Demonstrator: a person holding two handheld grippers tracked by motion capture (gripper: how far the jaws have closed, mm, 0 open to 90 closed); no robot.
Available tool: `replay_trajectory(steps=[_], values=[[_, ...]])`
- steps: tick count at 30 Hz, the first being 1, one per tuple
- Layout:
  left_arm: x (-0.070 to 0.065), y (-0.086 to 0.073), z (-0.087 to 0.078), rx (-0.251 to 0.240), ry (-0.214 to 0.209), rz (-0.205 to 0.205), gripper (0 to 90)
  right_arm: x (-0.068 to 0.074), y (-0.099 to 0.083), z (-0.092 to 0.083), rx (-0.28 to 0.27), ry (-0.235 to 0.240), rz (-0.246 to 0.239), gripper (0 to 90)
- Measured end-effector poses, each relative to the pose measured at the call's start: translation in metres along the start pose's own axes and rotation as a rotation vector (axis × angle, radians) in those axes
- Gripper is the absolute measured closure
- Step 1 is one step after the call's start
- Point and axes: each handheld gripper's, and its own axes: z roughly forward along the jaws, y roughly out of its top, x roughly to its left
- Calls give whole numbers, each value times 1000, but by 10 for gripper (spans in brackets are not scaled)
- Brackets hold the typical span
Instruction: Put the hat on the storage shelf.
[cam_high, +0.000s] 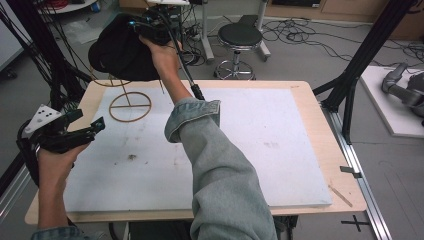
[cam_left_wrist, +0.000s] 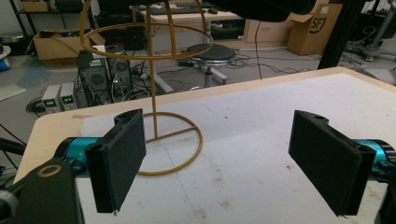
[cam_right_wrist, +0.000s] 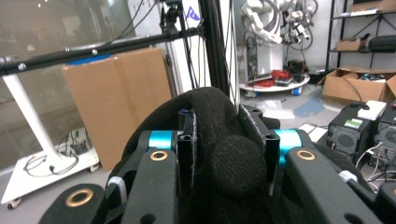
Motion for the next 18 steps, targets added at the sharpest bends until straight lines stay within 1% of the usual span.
replay_trajectory(steps=[2, 5, 8, 11, 18], values=[[0, 0, 0, 2, -1, 0, 192, 2, -3, 5, 12, -2, -10, 697], [0, 0, 0, 0, -1, 0, 193, 3, -5, 9, 23, 2, -4, 695], [0, -1, 0, 3, -2, 1, 192, 5, -11, 19, 34, 5, 10, 695], [-1, -1, 2, 7, -3, 0, 192, 7, -13, 25, 49, 6, -1, 692], [-1, -2, 1, 8, -4, 2, 193, 13, -17, 35, 62, 8, -19, 689]])
